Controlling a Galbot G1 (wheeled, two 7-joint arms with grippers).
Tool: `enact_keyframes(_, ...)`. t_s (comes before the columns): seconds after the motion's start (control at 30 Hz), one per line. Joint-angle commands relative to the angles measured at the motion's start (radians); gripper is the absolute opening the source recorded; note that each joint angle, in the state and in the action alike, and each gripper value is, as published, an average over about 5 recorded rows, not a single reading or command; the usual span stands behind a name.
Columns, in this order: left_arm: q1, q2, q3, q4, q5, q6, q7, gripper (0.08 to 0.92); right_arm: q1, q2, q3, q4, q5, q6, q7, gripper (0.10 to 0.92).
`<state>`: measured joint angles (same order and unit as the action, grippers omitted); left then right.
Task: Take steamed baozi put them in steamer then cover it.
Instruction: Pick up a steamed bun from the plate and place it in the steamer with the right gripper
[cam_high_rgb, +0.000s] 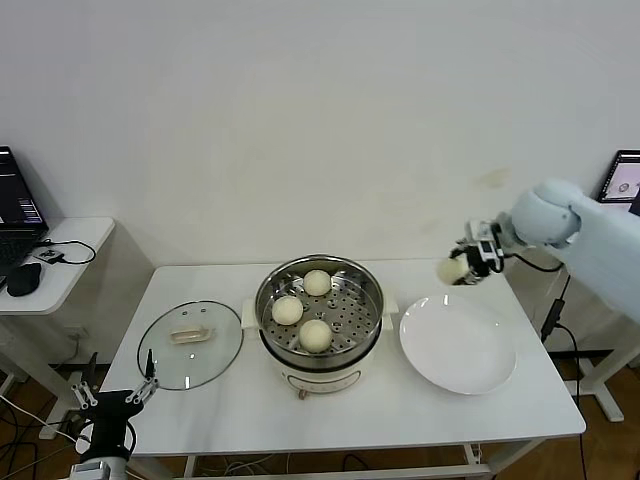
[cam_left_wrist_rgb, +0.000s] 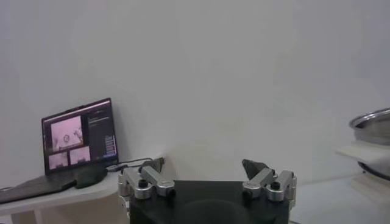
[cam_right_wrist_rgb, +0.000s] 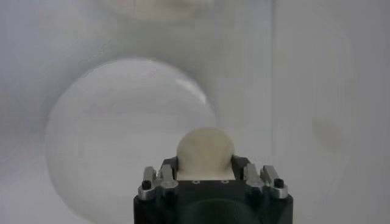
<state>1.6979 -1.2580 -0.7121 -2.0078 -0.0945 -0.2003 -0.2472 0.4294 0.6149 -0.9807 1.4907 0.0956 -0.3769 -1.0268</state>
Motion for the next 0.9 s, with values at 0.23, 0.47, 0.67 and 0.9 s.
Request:
enact_keyframes(0.23,-0.002,-0.005,-0.002,-0.002,0.000,-0.001,0.000,0.823,0.203,0.231,-0.205,0.125,0.437,-0.208,0.139,0.568)
enact_keyframes(0.47,-0.002,-0.007,-0.006,-0.003,-0.003,-0.003,0.000,0.823,0.082,0.316,-0.210,0.047,0.415,-0.270,0.189,0.569)
enact_keyframes(0.67,-0.004,-0.006,-0.011,-0.001,-0.005,-0.004,-0.001,0.823,0.004,0.354,-0.203,0.002,0.356,-0.282,0.195,0.568)
enact_keyframes(0.9,-0.011,-0.006,-0.010,0.002,-0.006,-0.003,0.000,0.823,-0.041,0.376,-0.193,-0.043,0.289,-0.278,0.202,0.569)
